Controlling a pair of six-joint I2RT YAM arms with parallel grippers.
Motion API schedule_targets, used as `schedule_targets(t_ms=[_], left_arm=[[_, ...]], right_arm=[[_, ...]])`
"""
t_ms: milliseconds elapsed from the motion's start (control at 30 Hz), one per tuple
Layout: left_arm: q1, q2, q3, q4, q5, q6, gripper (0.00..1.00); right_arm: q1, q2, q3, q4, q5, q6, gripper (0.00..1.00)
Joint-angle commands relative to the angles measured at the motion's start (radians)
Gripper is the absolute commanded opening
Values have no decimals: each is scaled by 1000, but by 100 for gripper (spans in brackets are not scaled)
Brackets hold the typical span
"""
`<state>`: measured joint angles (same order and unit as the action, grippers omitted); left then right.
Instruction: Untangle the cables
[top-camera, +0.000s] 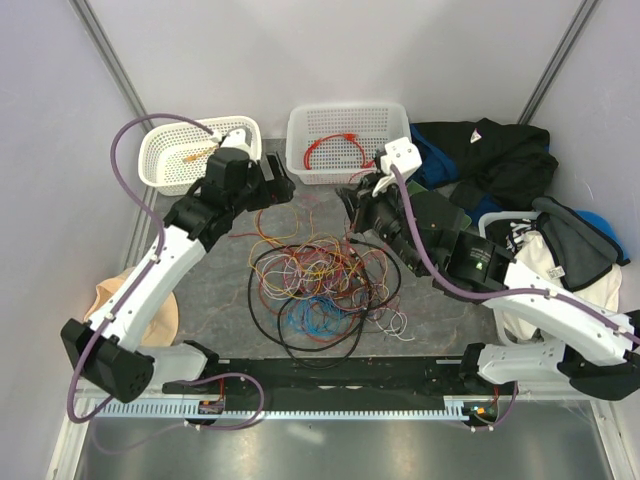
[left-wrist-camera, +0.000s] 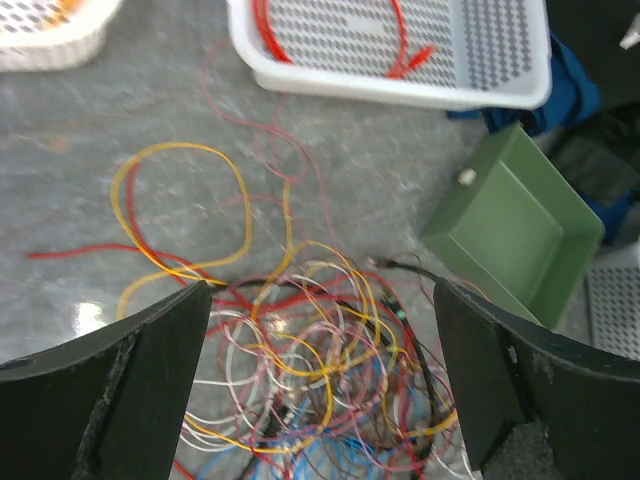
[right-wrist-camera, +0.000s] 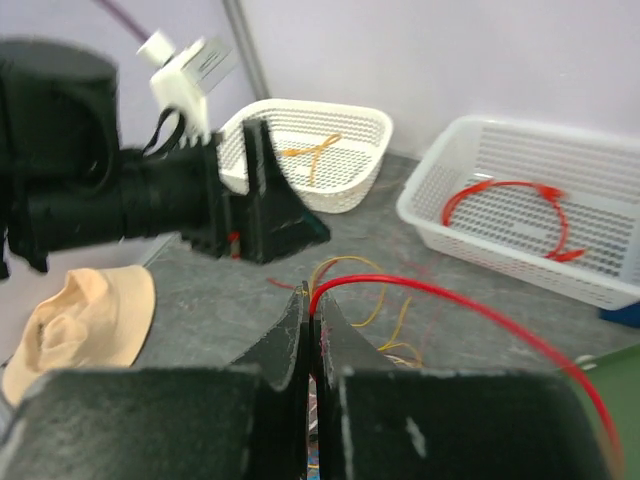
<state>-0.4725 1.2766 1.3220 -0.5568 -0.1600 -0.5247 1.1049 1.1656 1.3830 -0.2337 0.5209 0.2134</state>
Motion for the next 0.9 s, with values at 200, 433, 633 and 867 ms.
schedule_targets(t_ms=[200, 433, 633, 867], left_arm=[[0, -275, -345, 256, 93, -202, 100], [-2, -443, -529, 259, 19, -336, 100], [-2, -503, -607, 259, 45, -396, 100], [-2, -511, -690, 262, 47, -420, 100]], right_arm=[[-328, 271, 419, -196, -87, 34, 0], [-435, 555, 885, -230, -108, 52, 0], [-522, 663, 1013, -86, -134, 87, 0], [-593, 735, 1000, 198, -167, 86, 0]])
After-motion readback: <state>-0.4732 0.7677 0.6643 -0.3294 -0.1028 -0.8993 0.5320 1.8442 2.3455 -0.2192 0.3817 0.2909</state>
